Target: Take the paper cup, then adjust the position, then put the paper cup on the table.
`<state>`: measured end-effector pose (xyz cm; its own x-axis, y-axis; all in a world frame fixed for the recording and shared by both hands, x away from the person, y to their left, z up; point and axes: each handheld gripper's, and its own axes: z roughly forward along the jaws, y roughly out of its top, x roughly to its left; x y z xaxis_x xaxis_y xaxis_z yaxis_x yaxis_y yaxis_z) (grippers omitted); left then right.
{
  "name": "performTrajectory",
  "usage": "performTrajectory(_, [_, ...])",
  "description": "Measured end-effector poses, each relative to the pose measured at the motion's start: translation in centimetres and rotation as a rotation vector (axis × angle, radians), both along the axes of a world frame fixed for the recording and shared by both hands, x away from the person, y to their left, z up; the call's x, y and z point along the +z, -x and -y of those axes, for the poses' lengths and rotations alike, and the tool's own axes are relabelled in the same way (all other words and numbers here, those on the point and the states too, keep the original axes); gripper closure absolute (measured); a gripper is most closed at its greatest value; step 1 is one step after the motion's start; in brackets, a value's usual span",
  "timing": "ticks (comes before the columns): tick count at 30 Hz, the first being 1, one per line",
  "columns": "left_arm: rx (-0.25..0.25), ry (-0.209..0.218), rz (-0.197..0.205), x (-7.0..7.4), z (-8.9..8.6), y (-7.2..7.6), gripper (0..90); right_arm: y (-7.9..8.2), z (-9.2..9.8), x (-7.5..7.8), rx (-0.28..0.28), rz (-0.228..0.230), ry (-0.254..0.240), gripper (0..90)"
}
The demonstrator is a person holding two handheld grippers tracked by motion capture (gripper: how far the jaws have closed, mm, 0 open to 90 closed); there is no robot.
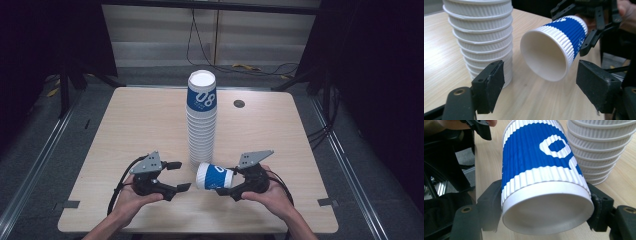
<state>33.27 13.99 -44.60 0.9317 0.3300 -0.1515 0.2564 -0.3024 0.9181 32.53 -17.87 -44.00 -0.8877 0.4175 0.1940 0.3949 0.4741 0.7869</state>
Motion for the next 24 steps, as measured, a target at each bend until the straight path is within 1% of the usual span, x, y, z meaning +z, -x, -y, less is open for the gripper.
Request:
performTrajectory(2, [-0.006,0.013,-0.008,0.0,0.0,-0.1,18.8,0.2,0.0,-0.1,-0.007,0.006,0.0,27.6])
performTrajectory(4, [-0.009,0.047,-0.035,0.1,-0.1,-0.1,17.9,0.3,0.2,0.0,-0.011,0.004,-0.021,27.6])
performTrajectory(5, [-0.01,0.052,-0.042,0.2,-0.2,-0.2,17.4,0.3,0.2,0.0,-0.015,0.01,-0.024,27.6])
performTrajectory(8, [-0.004,0.063,-0.041,0.3,-0.5,-0.2,16.8,0.3,0.4,0.2,-0.02,0.012,-0.062,27.6])
performTrajectory(10, [-0.007,0.065,-0.051,0.3,-0.4,-0.2,15.8,0.3,0.5,0.2,-0.019,0.012,-0.089,27.6])
performTrajectory(12, [-0.018,0.068,-0.056,0.3,-0.4,-0.1,15.7,0.3,0.5,0.3,-0.021,0.021,-0.098,27.6])
performTrajectory(15, [-0.033,0.071,-0.045,0.4,-0.4,0.0,15.8,0.3,0.6,0.4,-0.024,0.029,-0.123,27.6])
performTrajectory(16, [-0.045,0.077,-0.036,0.5,-0.5,0.0,15.7,0.2,0.6,0.5,-0.024,0.032,-0.125,27.6])
performTrajectory(17, [-0.044,0.087,-0.033,0.6,-0.5,0.0,15.7,0.2,0.6,0.5,-0.025,0.04,-0.128,27.6])
performTrajectory(18, [-0.038,0.088,-0.035,0.7,-0.6,0.0,15.7,0.3,0.7,0.6,-0.03,0.048,-0.134,27.6])
performTrajectory(20, [-0.057,0.107,-0.046,0.7,-0.7,0.0,15.6,0.2,0.8,0.8,-0.029,0.056,-0.152,27.6])
performTrajectory(21, [-0.054,0.105,-0.051,0.7,-0.7,0.0,15.8,0.2,0.8,0.9,-0.032,0.057,-0.163,27.6])
performTrajectory(22, [-0.053,0.099,-0.047,0.7,-0.6,0.0,15.7,0.1,0.8,0.9,-0.033,0.06,-0.17,27.6])
performTrajectory(23, [-0.066,0.103,-0.05,0.7,-0.6,0.0,15.6,0.1,0.8,0.9,-0.032,0.061,-0.178,27.6])
performTrajectory(24, [-0.067,0.104,-0.058,0.7,-0.6,0.0,15.7,0.1,0.8,0.9,-0.032,0.061,-0.181,27.6])
